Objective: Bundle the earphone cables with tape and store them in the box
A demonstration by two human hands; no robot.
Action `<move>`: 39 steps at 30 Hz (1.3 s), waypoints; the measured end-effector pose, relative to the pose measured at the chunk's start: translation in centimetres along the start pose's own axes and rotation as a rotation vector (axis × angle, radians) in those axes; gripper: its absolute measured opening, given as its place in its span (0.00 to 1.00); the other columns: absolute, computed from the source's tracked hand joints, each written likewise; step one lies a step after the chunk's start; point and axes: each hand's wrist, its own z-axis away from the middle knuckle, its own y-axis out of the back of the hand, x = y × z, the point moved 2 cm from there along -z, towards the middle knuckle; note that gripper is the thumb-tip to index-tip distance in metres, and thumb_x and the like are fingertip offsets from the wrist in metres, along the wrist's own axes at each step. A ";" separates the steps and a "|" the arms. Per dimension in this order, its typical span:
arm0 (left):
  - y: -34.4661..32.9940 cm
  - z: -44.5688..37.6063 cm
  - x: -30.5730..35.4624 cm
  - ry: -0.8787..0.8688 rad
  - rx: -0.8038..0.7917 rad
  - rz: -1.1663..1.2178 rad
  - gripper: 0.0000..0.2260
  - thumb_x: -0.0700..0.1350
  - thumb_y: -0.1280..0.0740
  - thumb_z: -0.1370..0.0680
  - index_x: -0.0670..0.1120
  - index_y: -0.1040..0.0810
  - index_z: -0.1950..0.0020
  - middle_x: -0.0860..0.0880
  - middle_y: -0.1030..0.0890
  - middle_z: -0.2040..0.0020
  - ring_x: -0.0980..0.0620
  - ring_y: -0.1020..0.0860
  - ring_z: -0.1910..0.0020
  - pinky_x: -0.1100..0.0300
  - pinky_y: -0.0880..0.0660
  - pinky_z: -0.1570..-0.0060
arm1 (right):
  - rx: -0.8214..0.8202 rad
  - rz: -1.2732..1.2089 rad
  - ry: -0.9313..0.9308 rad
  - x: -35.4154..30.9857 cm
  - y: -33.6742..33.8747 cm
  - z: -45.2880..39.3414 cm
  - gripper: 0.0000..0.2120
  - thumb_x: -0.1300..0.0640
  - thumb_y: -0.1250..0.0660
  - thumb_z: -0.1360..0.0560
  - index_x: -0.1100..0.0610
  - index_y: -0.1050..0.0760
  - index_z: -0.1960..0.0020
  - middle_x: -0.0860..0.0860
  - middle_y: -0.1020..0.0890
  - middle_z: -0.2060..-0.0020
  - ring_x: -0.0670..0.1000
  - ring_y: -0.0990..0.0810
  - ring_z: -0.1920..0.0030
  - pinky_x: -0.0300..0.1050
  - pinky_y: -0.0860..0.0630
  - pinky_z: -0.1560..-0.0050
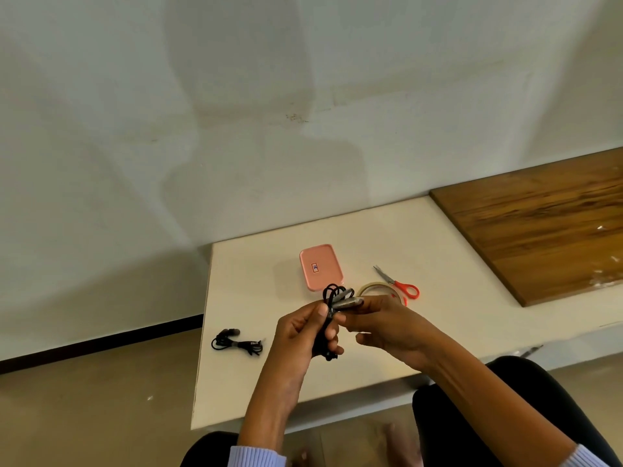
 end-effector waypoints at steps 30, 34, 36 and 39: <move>0.5 -0.4 -0.7 0.344 0.105 0.147 0.12 0.46 0.36 0.21 0.36 0.20 0.51 0.41 0.19 0.69 0.45 0.20 0.70 0.52 0.19 0.58 | 0.023 -0.102 -0.036 1.6 0.0 -0.9 0.13 0.55 0.26 0.37 0.60 0.17 0.55 0.51 0.20 0.62 0.44 0.25 0.62 0.35 0.27 0.65; 0.5 -0.7 -1.0 0.280 0.123 -0.037 0.14 0.48 0.38 0.21 0.39 0.19 0.51 0.40 0.15 0.60 0.45 0.16 0.60 0.54 0.20 0.53 | 0.115 -0.148 -0.097 2.0 0.1 -1.2 0.24 0.55 0.23 0.40 0.68 0.20 0.48 0.57 0.23 0.61 0.47 0.26 0.66 0.35 0.27 0.68; 0.8 -0.8 -1.1 0.272 0.141 -0.031 0.15 0.49 0.40 0.20 0.41 0.18 0.50 0.41 0.15 0.58 0.47 0.16 0.58 0.55 0.20 0.53 | 0.148 -0.145 -0.098 1.7 0.2 -1.2 0.21 0.57 0.23 0.37 0.67 0.20 0.49 0.56 0.22 0.61 0.46 0.25 0.66 0.35 0.27 0.69; 1.3 -0.6 -1.2 0.251 0.114 -0.057 0.16 0.54 0.38 0.22 0.44 0.17 0.52 0.45 0.14 0.58 0.51 0.16 0.55 0.55 0.20 0.51 | 0.186 -0.076 -0.072 1.4 0.4 -1.1 0.10 0.59 0.25 0.33 0.63 0.18 0.54 0.51 0.20 0.65 0.45 0.24 0.63 0.36 0.26 0.65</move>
